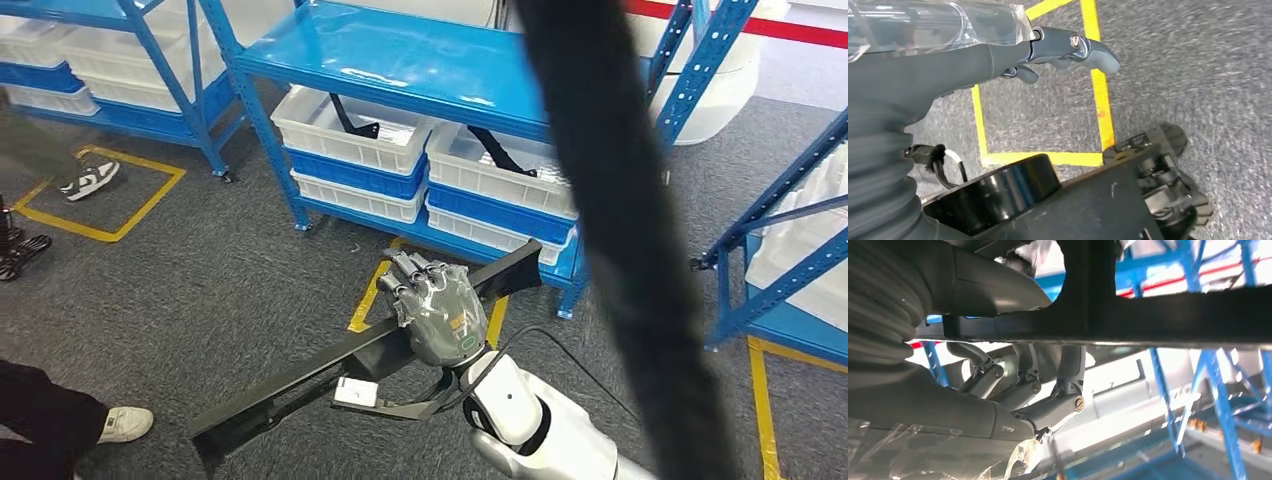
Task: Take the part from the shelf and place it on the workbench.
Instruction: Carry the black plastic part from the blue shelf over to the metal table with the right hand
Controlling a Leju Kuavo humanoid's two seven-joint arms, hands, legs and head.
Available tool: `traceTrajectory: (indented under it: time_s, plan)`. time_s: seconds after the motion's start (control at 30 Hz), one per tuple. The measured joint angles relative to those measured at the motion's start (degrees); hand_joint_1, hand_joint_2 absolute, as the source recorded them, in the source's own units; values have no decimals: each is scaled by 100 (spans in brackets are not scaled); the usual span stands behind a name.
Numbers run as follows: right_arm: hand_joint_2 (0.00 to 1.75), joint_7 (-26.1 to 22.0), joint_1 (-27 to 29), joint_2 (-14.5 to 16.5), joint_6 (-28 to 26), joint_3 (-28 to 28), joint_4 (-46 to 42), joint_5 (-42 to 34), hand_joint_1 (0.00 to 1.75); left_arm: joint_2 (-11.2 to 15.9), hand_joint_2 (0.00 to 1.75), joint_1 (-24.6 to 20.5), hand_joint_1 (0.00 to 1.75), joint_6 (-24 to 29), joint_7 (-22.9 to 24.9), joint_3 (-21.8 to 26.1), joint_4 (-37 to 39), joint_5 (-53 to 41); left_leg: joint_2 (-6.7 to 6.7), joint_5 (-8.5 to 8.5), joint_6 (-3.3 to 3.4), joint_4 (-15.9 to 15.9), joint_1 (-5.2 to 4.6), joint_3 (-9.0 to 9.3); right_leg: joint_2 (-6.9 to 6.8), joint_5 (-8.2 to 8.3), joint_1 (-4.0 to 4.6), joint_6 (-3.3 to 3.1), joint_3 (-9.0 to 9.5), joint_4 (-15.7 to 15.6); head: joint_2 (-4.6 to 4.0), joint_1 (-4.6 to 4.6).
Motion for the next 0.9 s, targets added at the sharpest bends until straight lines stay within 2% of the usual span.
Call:
traceTrajectory:
  time_s: [0.03, 0.07, 0.1, 0.17, 0.2, 0.23, 0.27, 0.3, 0.37, 0.43, 0.47, 0.5, 0.53, 0.57, 0.6, 0.67, 0.7, 0.73, 0.8, 0.83, 0.87, 0.9]
  plan:
    - [175, -7, 12, -8, 47, 0, 3, -59, 175, 1, 175, 6, 0, -16, 13, 0, 0, -11, -73, 9, -7, 3, 7, -7, 7, 47, -9, 7, -2, 35, 0, 0]
    - [175, -13, 17, -13, 96, 0, 5, -116, 175, 1, 175, 12, 0, -39, 21, -1, 0, -29, -147, 16, -17, 8, 17, -8, 21, 201, -24, 12, 117, -186, 0, 0]
    - [175, -17, 11, -16, 152, 0, 4, -171, 175, 1, 175, 13, 0, -63, 22, -2, 0, -54, -222, 19, -33, 20, 28, -10, 79, 409, -48, 22, 318, -575, 0, 0]
    - [175, -20, -25, -28, 242, 0, -4, -246, 175, -1, 175, -4, 0, -89, 26, -5, 0, -95, -361, 16, -90, 77, 31, -58, 356, 692, -110, 41, 689, -1341, 0, -1]
    - [175, -20, -45, -34, 263, 0, -14, -261, 175, -3, 175, -16, 0, -90, 30, -7, 0, -106, -422, 21, -129, 105, 32, -100, 464, 736, -124, 39, 774, -1541, 0, -2]
    - [175, -19, -59, -40, 262, 1, -26, -253, 175, -4, 175, -23, 0, -89, 34, -7, 0, -111, -483, 34, -171, 118, 40, -142, 513, 727, -119, 20, 794, -1613, 0, -2]
    - [175, -16, -69, -42, 241, 1, -40, -219, 175, -5, 175, -22, 0, -90, 37, -7, 0, -117, -545, 55, -210, 118, 57, -175, 458, 733, -105, -17, 785, -1622, 0, -3]
    - [175, -11, -78, -43, 207, 1, -53, -169, 175, -4, 175, -15, 0, -92, 37, -7, 0, -125, -549, 60, -243, 123, 71, -201, 388, 747, -98, -53, 780, -1628, 0, -3]
    - [175, -2, -96, -44, 128, 0, -78, -51, 175, -11, 175, -22, 0, -96, 30, -7, 0, -137, -333, -96, -299, 382, 68, -340, 242, 774, -104, -124, 775, -1644, 0, -10]
    - [175, -4, -104, -52, 84, 0, -103, 20, 175, -25, 175, -70, 0, -95, 22, -7, 0, -144, -39, -467, -348, 1114, 62, -673, 85, 778, -92, -163, 769, -1648, 0, -18]
    - [175, -7, -102, -59, 80, 1, -114, 42, 175, -33, 175, -93, 0, -94, 20, -7, 0, -151, 18, -632, -364, 1526, 69, -860, 1, 775, -81, -173, 767, -1648, 0, -17]
    - [175, -9, -97, -66, 79, 1, -120, 58, 175, -39, 175, -105, 0, -93, 18, -7, 0, -161, 45, -723, -372, 1819, 73, -989, -81, 771, -72, -178, 767, -1647, 0, -17]
    - [175, -8, -91, -69, 79, 2, -127, 73, 175, -44, 175, -109, 0, -93, 16, -7, 0, -176, 60, -711, -370, 1898, 74, -1015, -158, 768, -65, -180, 767, -1647, 0, -17]
    - [175, -6, -87, -71, 79, 2, -138, 86, 175, -46, 175, -110, 0, -91, 14, -7, 0, -193, 81, -600, -355, 1733, 71, -920, -228, 766, -58, -181, 768, -1647, 0, -17]
    - [175, -1, -85, -71, 79, 2, -156, 93, 175, -46, 175, -113, 0, -86, 12, -7, 0, -207, 136, -421, -324, 1355, 60, -718, -292, 763, -51, -180, 772, -1647, 0, -17]
    - [175, 16, -79, -75, 79, 1, -198, 96, 175, -45, 175, -133, 0, -61, 11, -7, 0, -216, 389, -131, -232, 499, -8, -275, -403, 750, -26, -161, 777, -1646, 0, -18]
    - [175, 25, -67, -84, 78, 1, -214, 95, 175, -44, 175, -144, 0, -46, 11, -7, 0, -215, 483, -69, -192, 242, -47, -152, -454, 742, -14, -143, 778, -1646, 0, -17]
    - [175, 30, -46, -93, 78, 1, -226, 93, 175, -44, 175, -146, 0, -34, 11, -7, 0, -214, 525, -63, -167, 133, -80, -113, -508, 735, -4, -123, 782, -1648, 0, -16]
    - [175, 34, 2, -110, 81, 0, -250, 101, 175, -39, 175, -122, 0, -10, 23, -7, 0, -204, 405, -40, -128, 90, -77, -119, -607, 715, 3, -75, 799, -1660, 0, -16]
    - [175, 37, 21, -118, 82, -2, -266, 112, 175, -35, 175, -103, 0, 1, 32, -7, 0, -195, 341, -16, -105, 57, -60, -105, -558, 675, -3, -48, 799, -1630, 0, -16]
    - [175, 42, 33, -128, 82, -5, -284, 125, 175, -29, 175, -92, 0, 9, 39, -6, 0, -185, 279, 11, -77, 24, -39, -89, -444, 583, -8, -25, 759, -1517, 0, -16]
    - [175, 54, 45, -145, 80, -8, -303, 141, 175, -26, 175, -88, 0, 2, 43, -5, 0, -183, 214, 35, -52, -2, -17, -73, -287, 422, -15, -6, 652, -1261, 0, -15]
